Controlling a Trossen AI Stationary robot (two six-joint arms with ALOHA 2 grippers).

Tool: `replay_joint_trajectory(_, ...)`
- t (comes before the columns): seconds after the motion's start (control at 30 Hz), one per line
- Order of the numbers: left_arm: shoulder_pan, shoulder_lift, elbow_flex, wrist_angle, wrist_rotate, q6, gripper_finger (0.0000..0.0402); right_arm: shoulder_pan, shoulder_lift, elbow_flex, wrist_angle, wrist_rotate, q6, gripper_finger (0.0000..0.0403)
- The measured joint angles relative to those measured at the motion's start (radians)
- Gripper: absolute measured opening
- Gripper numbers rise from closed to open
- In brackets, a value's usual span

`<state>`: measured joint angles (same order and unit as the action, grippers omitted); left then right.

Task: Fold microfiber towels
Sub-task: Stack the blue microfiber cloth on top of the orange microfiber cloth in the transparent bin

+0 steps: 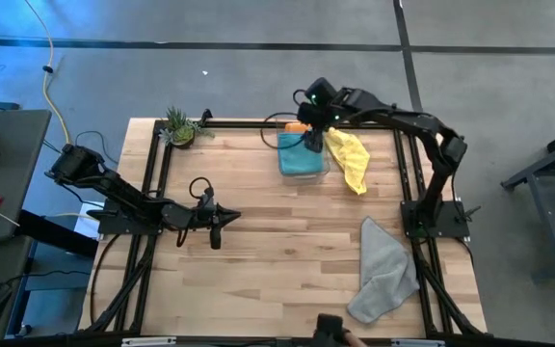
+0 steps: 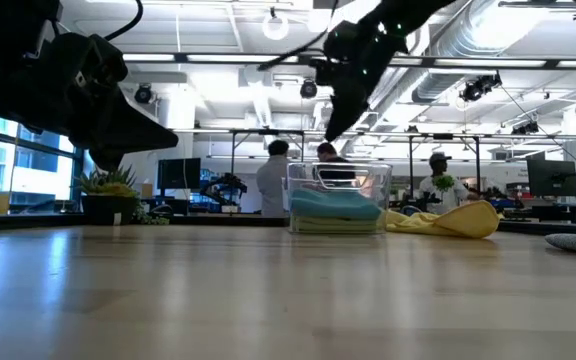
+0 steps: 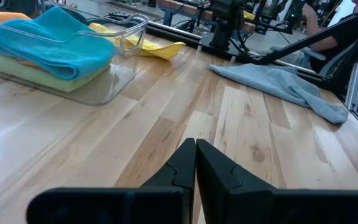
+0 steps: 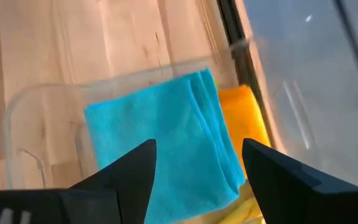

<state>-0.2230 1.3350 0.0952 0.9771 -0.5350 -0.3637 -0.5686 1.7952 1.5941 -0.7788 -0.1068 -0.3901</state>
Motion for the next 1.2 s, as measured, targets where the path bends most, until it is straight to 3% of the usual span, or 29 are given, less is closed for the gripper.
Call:
replay_joint_trajectory(0.2, 0.0, 0.0, 0.0, 0.0, 0.0, 0.0, 0.0003, -0.057, 0.095, -0.012, -0.015, -0.012, -0.022, 0.0236)
replay_joint_trajectory(0.5, 0.0, 0.0, 0.0, 0.0, 0.031, -0.001, 0.0003, -0.09, 0.207, -0.002, 0.001, 0.029, -0.082, 0.0275)
replay_joint_trajectory(0.77, 0.0, 0.0, 0.0, 0.0, 0.031, 0.0, 0.0003, -0.093, 0.246, -0.002, -0.001, 0.024, -0.113, 0.0269)
replay_joint_trajectory(0.97, 0.0, 0.0, 0.0, -0.001, 0.031, 0.0, 0.0003, -0.093, 0.264, -0.002, -0.009, -0.007, -0.113, 0.0225)
replay_joint_trajectory(1.2, 0.0, 0.0, 0.0, -0.001, 0.031, 0.0, 0.0003, -0.093, 0.264, -0.002, -0.009, -0.008, -0.119, 0.0103)
